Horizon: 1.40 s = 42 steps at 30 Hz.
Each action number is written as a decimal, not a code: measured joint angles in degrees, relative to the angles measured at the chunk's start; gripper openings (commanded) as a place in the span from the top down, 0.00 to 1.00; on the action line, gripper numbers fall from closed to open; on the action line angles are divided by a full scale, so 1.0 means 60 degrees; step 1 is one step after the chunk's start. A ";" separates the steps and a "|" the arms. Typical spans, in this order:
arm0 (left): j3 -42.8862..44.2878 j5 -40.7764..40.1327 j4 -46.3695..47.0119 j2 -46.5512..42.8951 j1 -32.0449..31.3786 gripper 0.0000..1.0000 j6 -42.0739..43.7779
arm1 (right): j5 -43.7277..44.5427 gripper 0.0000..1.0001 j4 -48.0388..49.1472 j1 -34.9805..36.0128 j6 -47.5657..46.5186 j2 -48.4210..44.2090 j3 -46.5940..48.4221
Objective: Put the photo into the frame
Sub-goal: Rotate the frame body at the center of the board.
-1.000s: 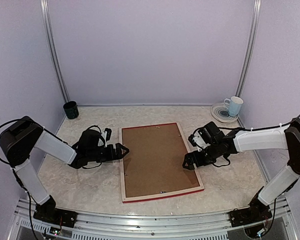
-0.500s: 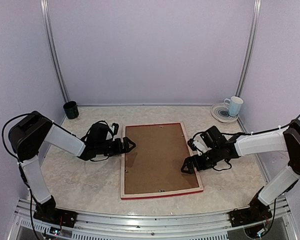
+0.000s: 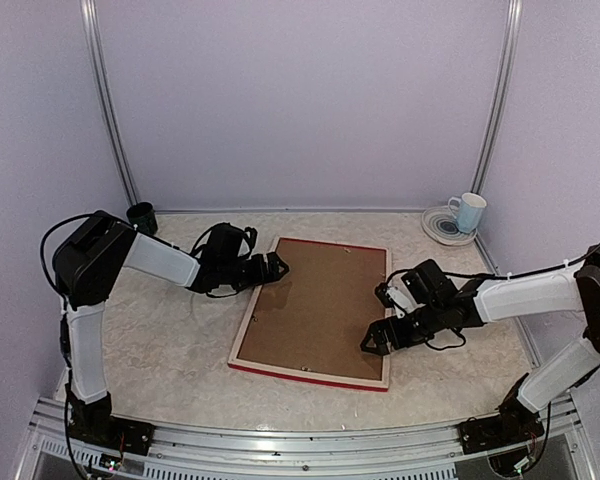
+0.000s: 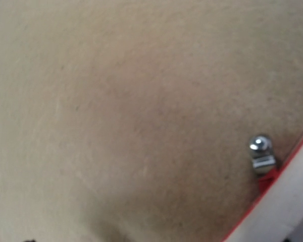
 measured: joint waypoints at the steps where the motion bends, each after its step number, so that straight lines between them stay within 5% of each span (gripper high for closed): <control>1: 0.0255 -0.0040 -0.0080 0.0164 0.0011 0.01 0.0011 | 0.0000 0.01 0.0015 0.0080 0.0047 0.0000 0.0000; 11: 0.1978 0.0098 -0.0306 0.1344 0.0113 0.01 0.0175 | -0.0237 0.02 0.0091 0.1151 0.0448 0.0051 0.0018; 18: 0.1548 0.0441 -0.0113 0.1086 0.0284 0.01 0.0066 | -0.0069 0.01 -0.0182 0.1293 0.0404 -0.0029 0.0131; 32: -0.1552 -0.1078 -0.1115 -0.3552 0.0539 0.01 -0.0739 | 0.0860 0.01 -0.1173 -0.0568 -0.0197 -0.0758 0.1217; 42: -0.4269 -0.1756 -0.2055 -0.6204 -0.0018 0.01 -0.1628 | 0.1457 0.01 -0.1268 -0.2167 -0.0382 0.0681 0.3198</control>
